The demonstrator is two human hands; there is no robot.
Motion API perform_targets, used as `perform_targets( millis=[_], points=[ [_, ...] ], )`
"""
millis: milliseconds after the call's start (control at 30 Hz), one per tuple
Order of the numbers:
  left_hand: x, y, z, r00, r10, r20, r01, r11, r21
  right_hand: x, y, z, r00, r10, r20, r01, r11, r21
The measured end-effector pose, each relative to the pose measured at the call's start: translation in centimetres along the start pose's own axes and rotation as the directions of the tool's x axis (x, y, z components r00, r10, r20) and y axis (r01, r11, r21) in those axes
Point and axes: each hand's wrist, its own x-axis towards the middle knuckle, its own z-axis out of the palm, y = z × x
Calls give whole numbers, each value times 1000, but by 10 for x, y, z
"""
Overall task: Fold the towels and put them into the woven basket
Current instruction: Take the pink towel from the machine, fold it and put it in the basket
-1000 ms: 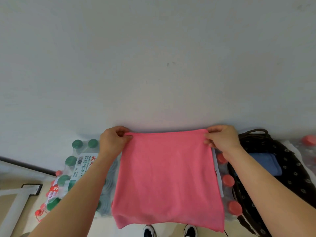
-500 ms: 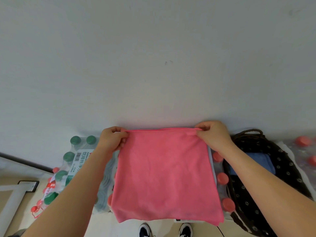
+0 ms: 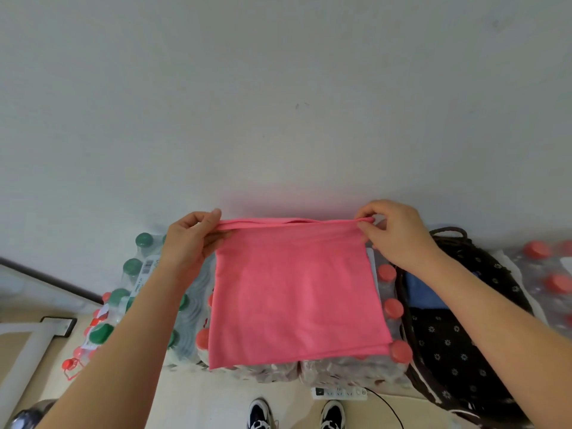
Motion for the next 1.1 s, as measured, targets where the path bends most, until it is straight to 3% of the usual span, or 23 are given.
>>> perform_targets(
  millis=[167, 300, 467, 500, 567, 633, 733, 800, 867, 967, 1100],
  points=[
    [-23, -11, -7, 999, -39, 3, 39, 999, -31, -13, -4, -8, 991, 87, 98, -105, 976, 189],
    [-38, -10, -10, 995, -79, 61, 79, 997, 12, -17, -2, -11, 970, 70, 233, -66, 998, -26],
    [-52, -9, -11, 991, -68, 114, 74, 996, -55, -27, -1, -3, 965, 97, 242, -77, 993, -93],
    [-54, -9, -12, 988, -38, 150, 42, 999, -24, -29, 0, -2, 963, 103, 247, -80, 992, -99],
    [-60, -8, -12, 982, 55, 182, -94, 972, 213, -33, 0, -3, 962, 103, 253, -72, 989, -128],
    [-66, -5, -10, 972, 180, 152, -232, 849, 474, -34, 1, -7, 962, 98, 256, -59, 986, -157],
    [-61, 2, -7, 919, 387, 77, -348, 702, 621, -26, 4, -17, 977, 78, 200, -54, 991, -125],
    [-55, 13, -5, 932, 358, 57, -333, 784, 524, -18, 2, -25, 977, 102, 185, -95, 994, -44],
    [-50, 25, -2, 959, 269, 84, -281, 882, 379, -12, -5, -32, 956, 194, 221, -237, 952, 191],
    [-39, 38, 5, 971, 238, 31, -238, 941, 240, -4, -14, -35, 908, 349, 231, -419, 751, 511],
    [-42, 47, 25, 970, 242, 25, -243, 949, 200, -5, -35, -28, 867, 481, 133, -457, 658, 599]
  ],
)
